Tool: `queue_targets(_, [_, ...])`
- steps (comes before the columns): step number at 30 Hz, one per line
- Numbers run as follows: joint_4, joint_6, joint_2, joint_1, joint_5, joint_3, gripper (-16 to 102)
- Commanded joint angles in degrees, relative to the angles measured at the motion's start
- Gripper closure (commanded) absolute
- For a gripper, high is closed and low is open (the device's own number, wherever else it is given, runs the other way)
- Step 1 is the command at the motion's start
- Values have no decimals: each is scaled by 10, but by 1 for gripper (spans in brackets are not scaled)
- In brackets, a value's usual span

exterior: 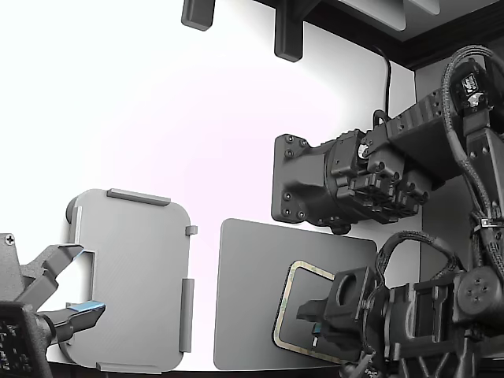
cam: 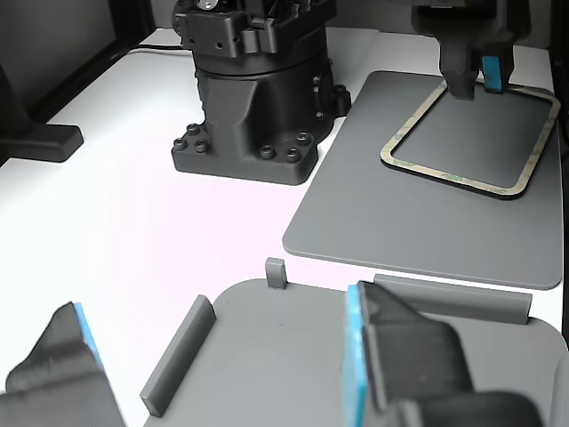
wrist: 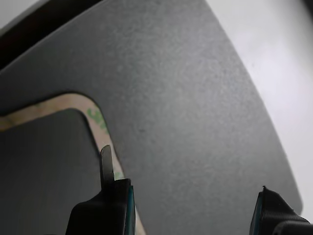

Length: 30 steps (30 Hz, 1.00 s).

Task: Move top rectangular frame to the holder.

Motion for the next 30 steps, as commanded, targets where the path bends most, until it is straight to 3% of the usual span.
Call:
queue_targets(1, [-4, -6, -2, 6, -2, -10, -14])
queue_targets(13, [-77, -37, -14, 10, -31, 62, -14])
queue_targets(22, [-85, -47, -62, -11, -84, 69, -14])
queue_targets(30, [-133, -54, -69, -18, -91, 103, -14])
